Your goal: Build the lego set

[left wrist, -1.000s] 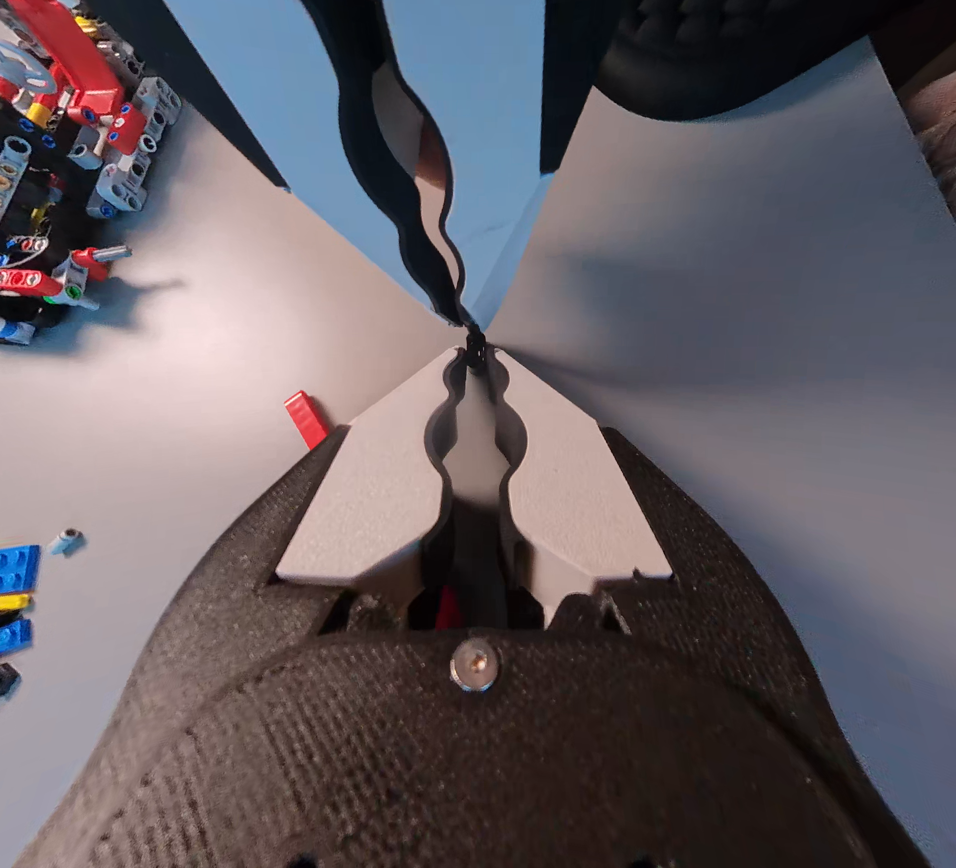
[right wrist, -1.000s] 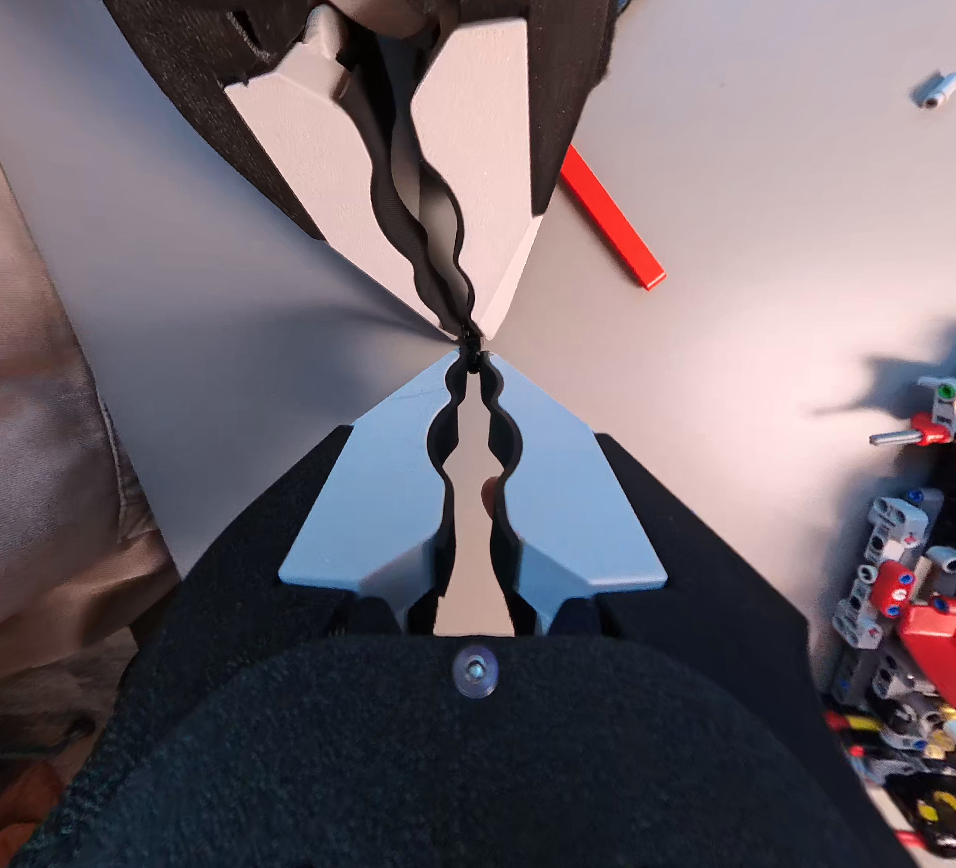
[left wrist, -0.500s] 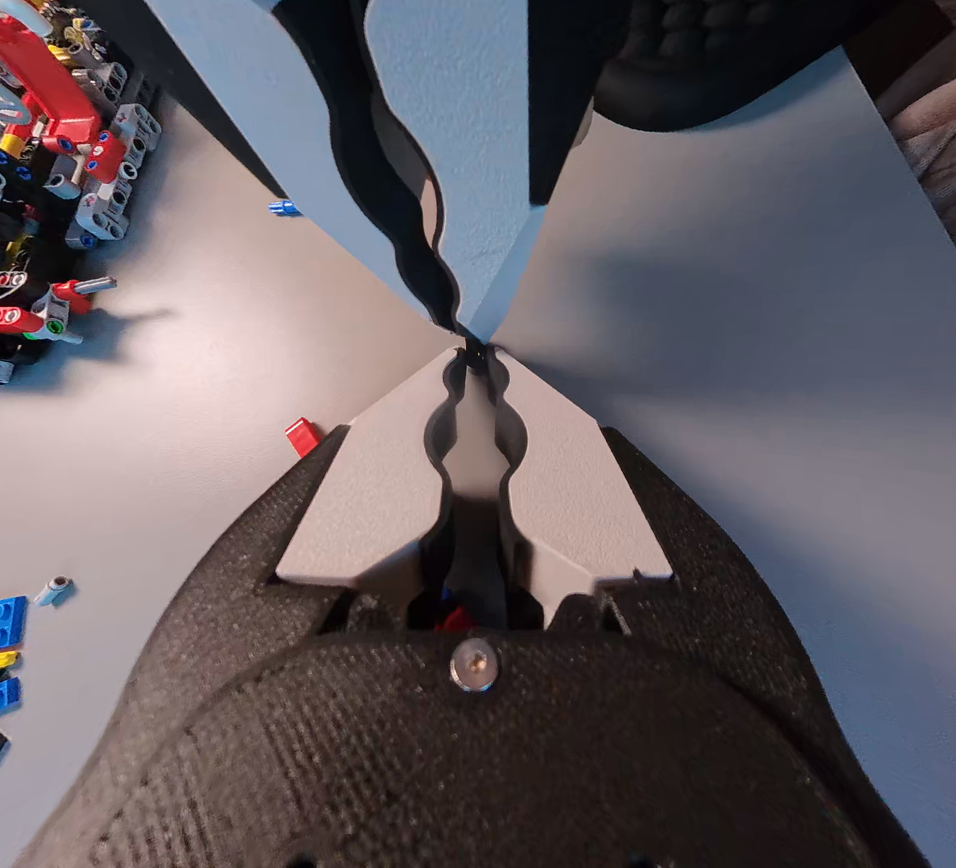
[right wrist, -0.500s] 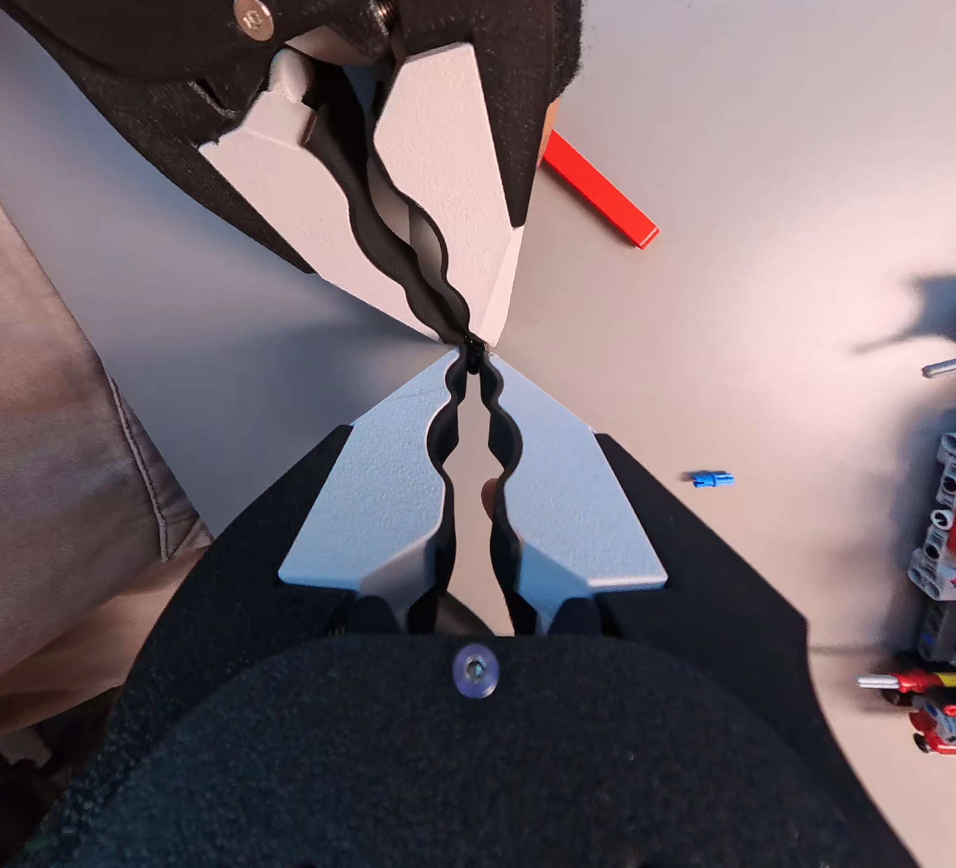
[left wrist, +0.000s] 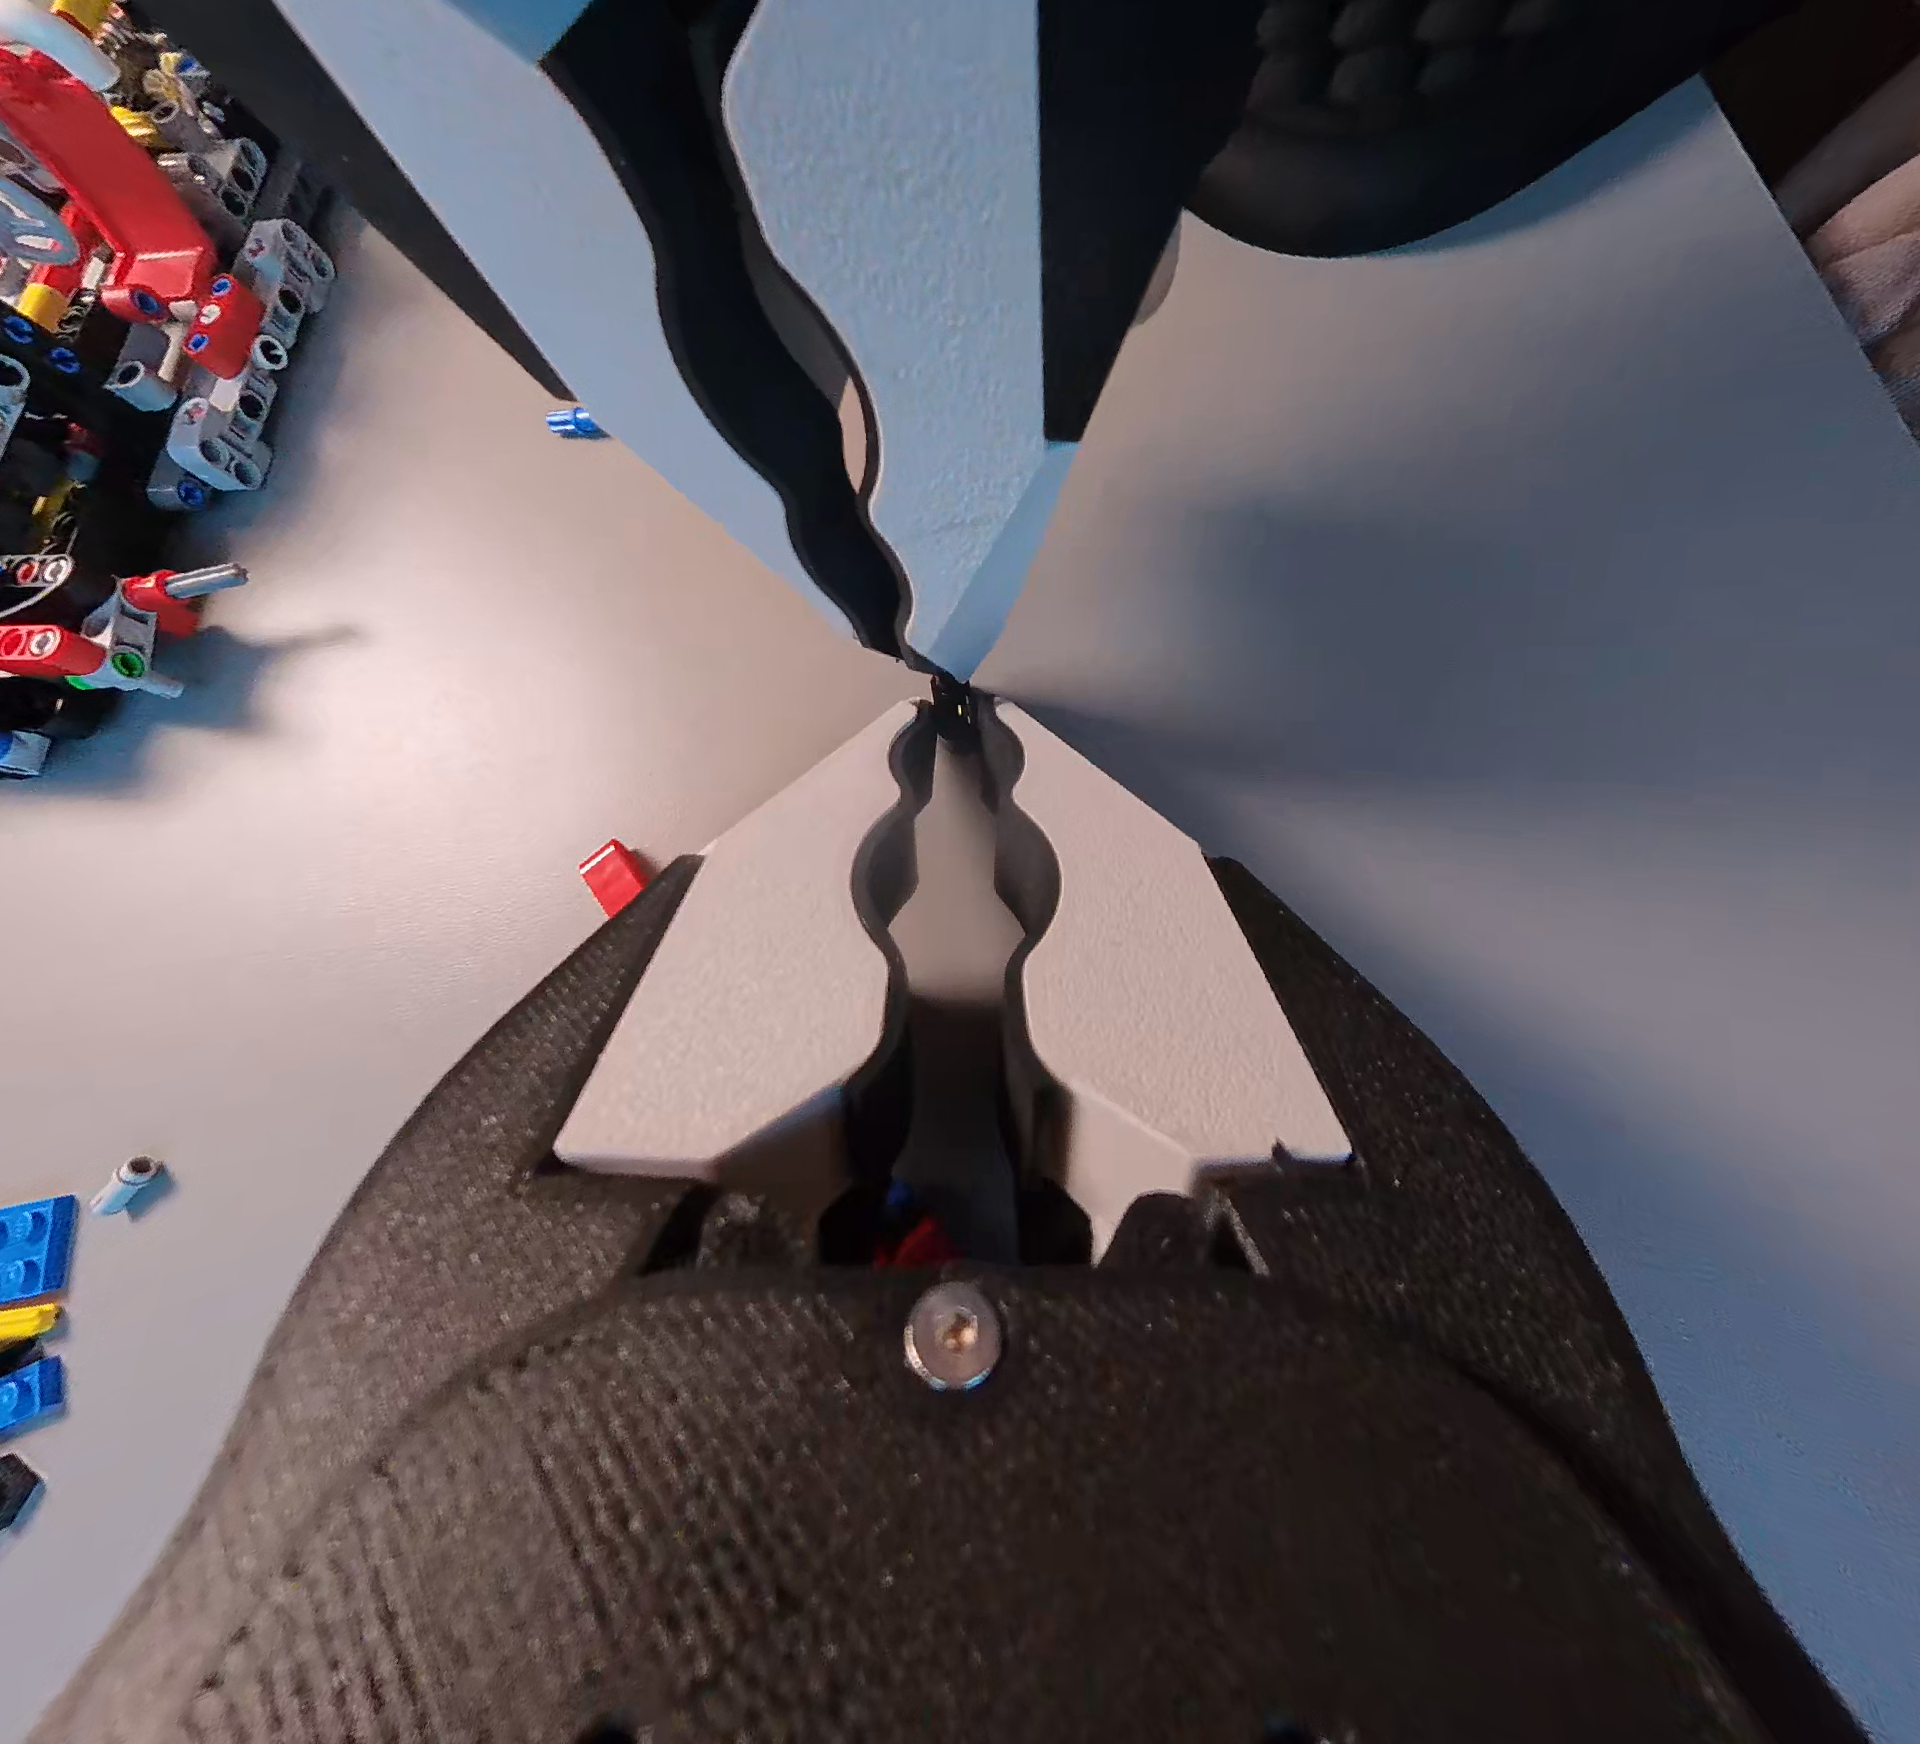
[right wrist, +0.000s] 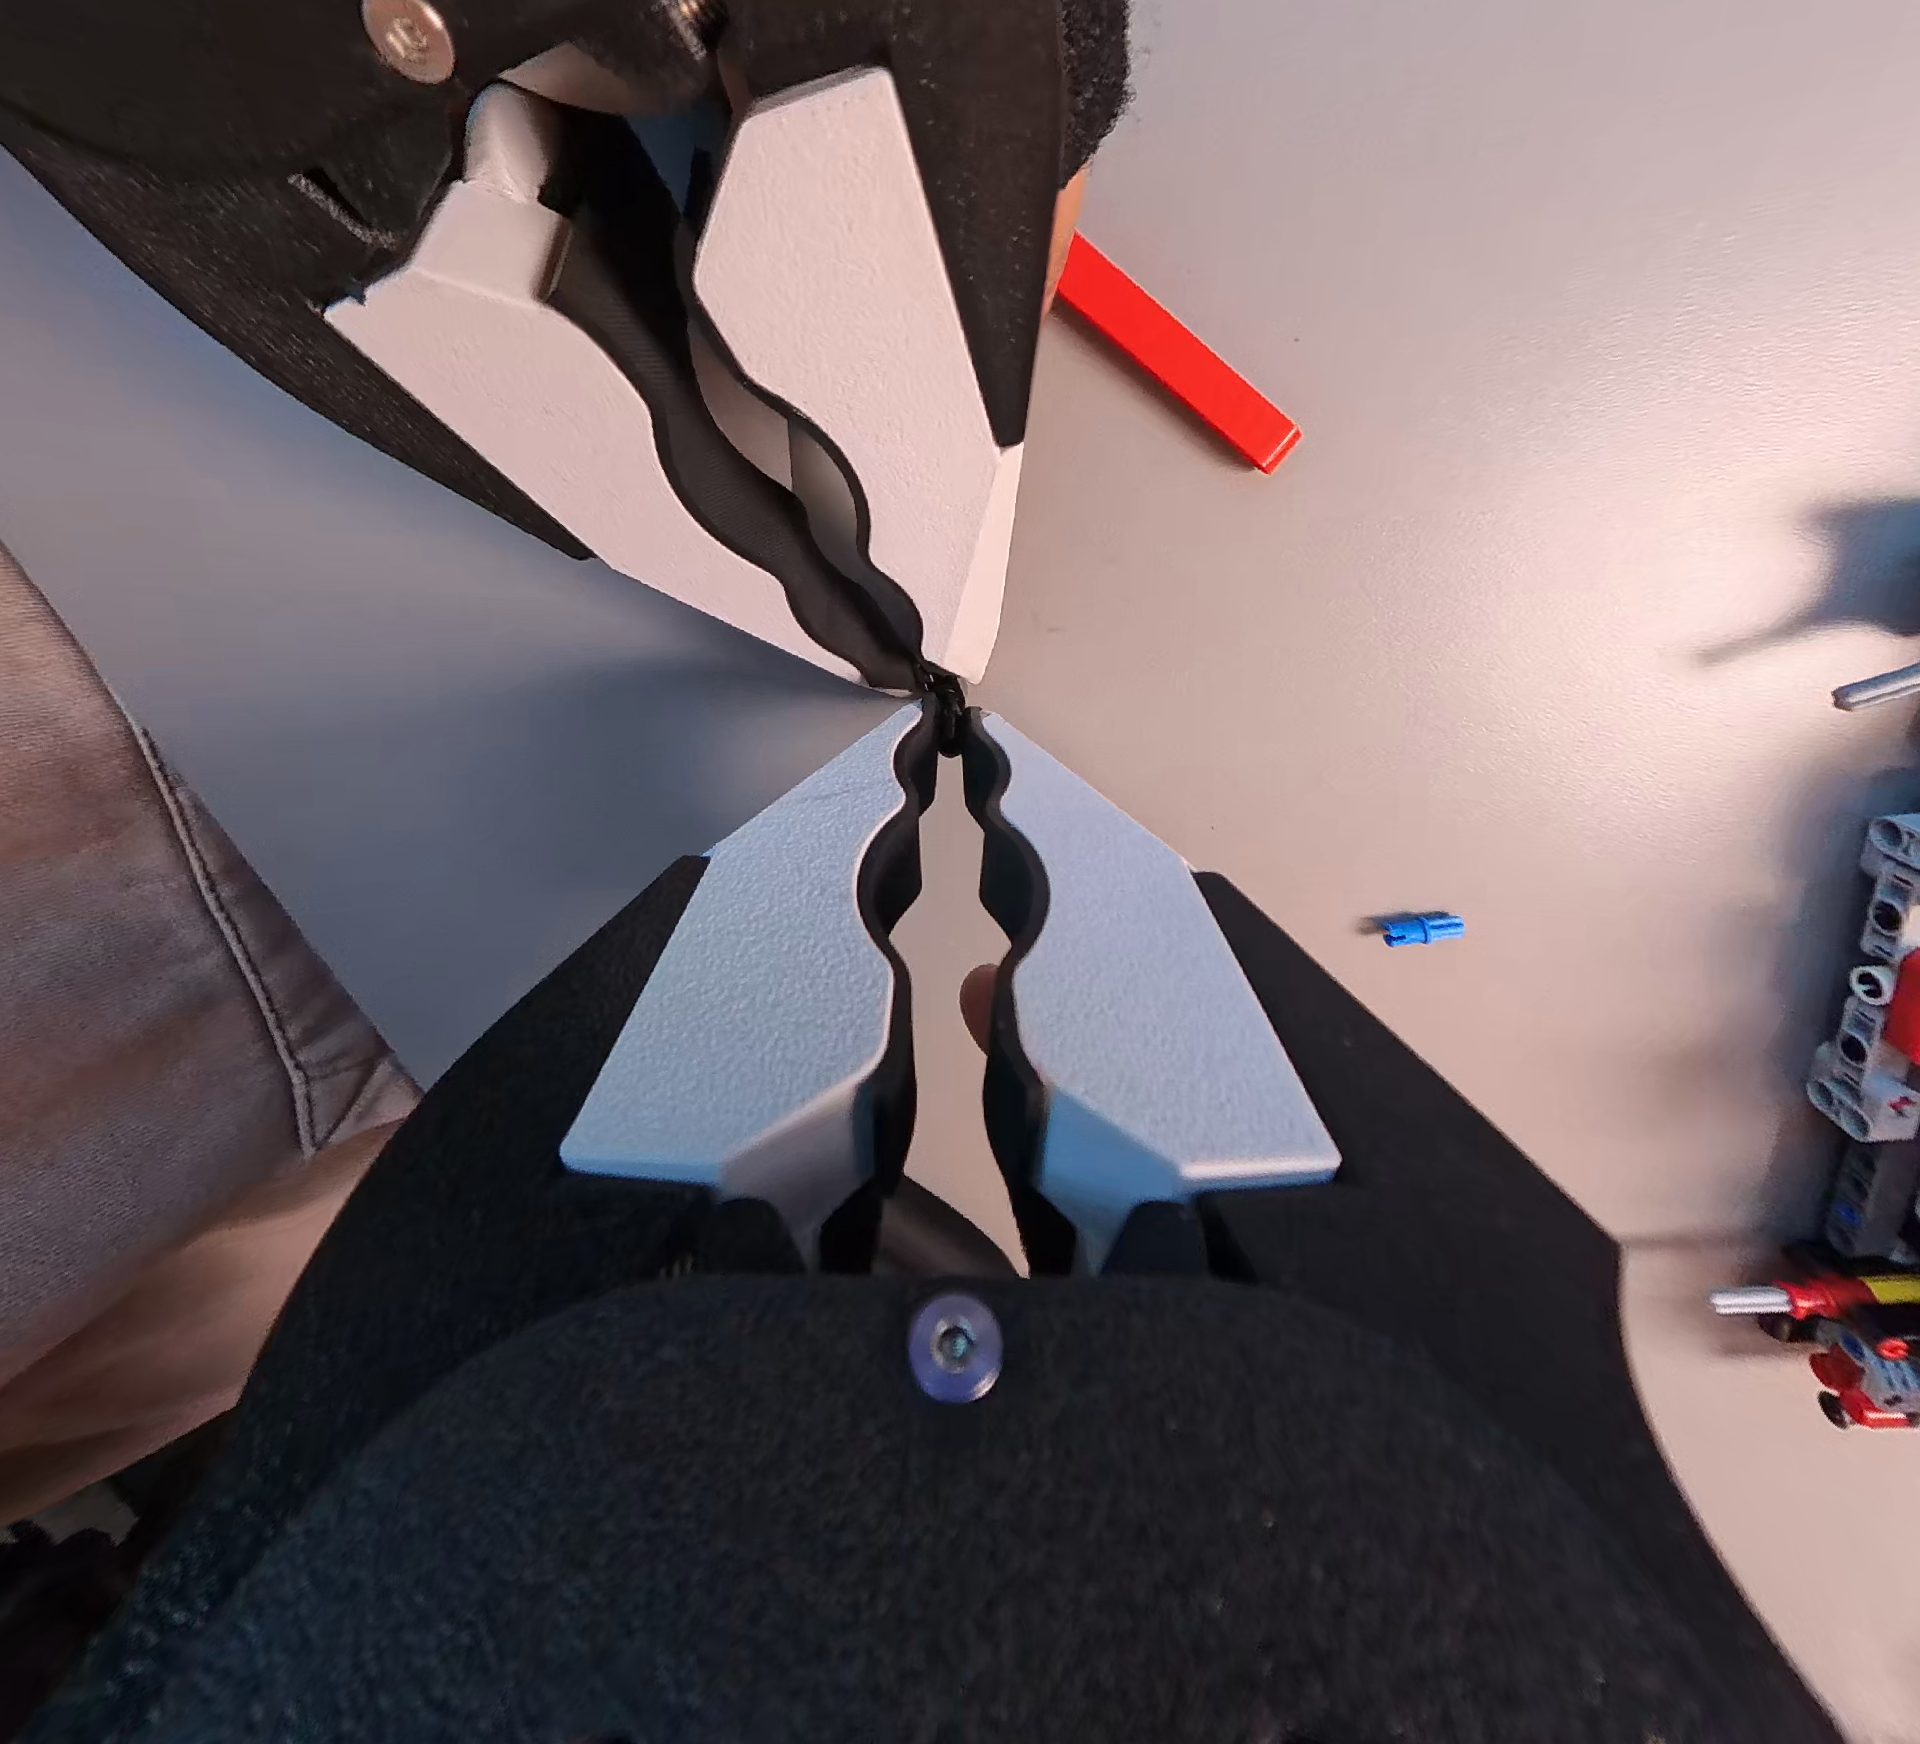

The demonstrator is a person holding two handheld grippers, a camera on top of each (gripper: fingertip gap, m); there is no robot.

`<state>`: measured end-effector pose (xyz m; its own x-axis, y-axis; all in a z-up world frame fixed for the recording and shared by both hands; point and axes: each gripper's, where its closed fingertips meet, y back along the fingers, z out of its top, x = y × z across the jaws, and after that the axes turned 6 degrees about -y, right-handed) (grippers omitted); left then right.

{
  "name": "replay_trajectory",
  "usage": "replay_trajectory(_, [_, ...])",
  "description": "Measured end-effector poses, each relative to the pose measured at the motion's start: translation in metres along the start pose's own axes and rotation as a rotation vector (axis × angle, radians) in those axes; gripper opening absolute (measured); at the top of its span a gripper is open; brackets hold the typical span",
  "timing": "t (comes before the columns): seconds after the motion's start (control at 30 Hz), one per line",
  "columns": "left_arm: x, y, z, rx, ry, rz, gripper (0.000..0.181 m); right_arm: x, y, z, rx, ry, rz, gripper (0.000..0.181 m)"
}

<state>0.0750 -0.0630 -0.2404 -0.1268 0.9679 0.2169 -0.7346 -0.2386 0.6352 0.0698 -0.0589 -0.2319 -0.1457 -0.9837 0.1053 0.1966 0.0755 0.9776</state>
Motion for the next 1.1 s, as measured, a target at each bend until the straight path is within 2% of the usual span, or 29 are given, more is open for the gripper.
replay_trajectory(0.17, [0.0,0.0,0.0,0.001,-0.007,0.006,0.006,0.0,0.0,0.004,-0.005,-0.074,0.075,0.0])
replay_trajectory(0.33, [0.0,0.0,0.0,0.002,-0.007,0.006,0.006,-0.001,-0.001,0.004,0.033,-0.039,0.044,0.0])
replay_trajectory(0.67, [0.001,0.0,-0.001,0.006,-0.003,0.015,0.006,-0.003,-0.003,0.004,-0.016,-0.041,0.016,0.0])
replay_trajectory(0.77, [0.002,0.001,0.0,0.011,-0.063,0.062,0.006,-0.002,-0.002,0.004,-0.084,-0.046,0.025,0.0])
replay_trajectory(0.9, [0.018,0.004,0.002,0.018,-0.123,0.152,0.005,-0.013,0.003,0.01,-0.209,-0.063,-0.044,0.0])
replay_trajectory(1.1, [0.053,0.027,0.012,-0.033,-0.143,0.285,0.005,-0.036,0.032,0.034,-0.357,-0.079,-0.129,0.0])
